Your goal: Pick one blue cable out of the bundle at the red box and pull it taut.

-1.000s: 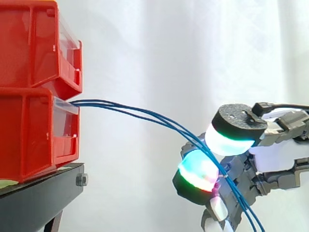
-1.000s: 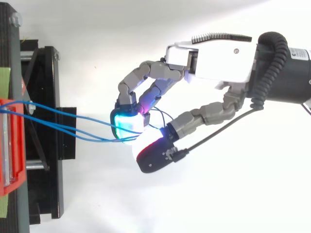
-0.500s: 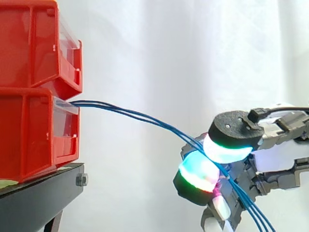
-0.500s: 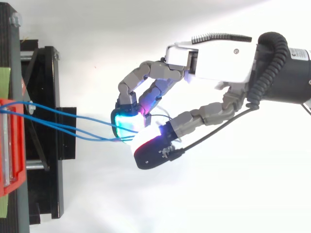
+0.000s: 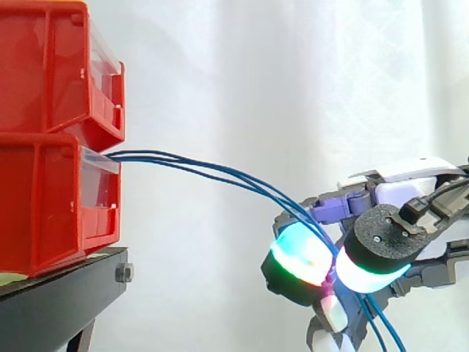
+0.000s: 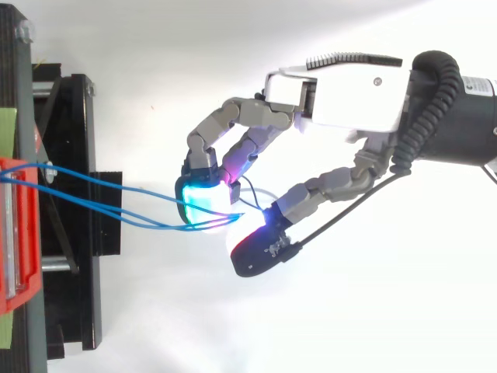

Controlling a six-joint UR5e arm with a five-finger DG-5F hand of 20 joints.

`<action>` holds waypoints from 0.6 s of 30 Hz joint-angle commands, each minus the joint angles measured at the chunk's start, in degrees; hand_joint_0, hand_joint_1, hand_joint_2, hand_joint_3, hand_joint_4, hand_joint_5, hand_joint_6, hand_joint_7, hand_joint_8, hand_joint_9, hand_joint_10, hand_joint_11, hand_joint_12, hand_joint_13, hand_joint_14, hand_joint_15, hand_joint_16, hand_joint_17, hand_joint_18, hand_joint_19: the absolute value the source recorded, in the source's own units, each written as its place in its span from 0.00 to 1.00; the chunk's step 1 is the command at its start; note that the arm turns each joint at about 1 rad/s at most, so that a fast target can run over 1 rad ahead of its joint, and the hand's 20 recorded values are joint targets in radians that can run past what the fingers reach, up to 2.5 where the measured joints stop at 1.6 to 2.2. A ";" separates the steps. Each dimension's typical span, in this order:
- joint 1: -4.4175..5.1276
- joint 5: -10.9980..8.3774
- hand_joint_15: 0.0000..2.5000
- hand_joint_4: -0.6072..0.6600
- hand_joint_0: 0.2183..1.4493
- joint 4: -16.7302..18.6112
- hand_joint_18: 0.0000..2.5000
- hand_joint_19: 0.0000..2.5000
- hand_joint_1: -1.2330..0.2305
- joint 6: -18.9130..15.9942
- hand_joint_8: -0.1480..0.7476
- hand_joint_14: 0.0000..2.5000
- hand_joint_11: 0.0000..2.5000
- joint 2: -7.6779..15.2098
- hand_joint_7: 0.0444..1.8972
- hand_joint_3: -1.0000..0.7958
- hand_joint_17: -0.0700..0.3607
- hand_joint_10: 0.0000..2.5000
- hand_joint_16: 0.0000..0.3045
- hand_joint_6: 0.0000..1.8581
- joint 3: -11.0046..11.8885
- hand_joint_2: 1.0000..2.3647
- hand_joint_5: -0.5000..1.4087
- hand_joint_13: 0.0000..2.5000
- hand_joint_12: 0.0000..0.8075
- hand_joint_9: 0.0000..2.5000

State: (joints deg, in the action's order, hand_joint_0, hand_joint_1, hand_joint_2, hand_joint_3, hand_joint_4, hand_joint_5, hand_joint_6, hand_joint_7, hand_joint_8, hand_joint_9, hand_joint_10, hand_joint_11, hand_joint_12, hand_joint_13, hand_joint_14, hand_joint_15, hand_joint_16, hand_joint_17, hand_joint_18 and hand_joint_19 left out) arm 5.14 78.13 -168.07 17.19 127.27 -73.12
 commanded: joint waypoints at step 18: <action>-0.22 -0.09 0.18 0.43 0.32 0.02 0.28 0.17 0.32 0.04 0.42 0.01 0.28 -0.01 0.57 0.29 0.39 0.01 0.14 0.46 0.00 0.00 0.21 0.34 0.44 0.47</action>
State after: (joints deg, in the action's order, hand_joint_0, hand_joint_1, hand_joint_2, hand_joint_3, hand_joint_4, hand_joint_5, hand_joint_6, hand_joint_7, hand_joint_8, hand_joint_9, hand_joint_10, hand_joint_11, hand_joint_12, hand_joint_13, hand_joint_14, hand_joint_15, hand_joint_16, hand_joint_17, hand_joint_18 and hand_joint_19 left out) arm 4.91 78.12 -168.12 17.19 127.27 -73.12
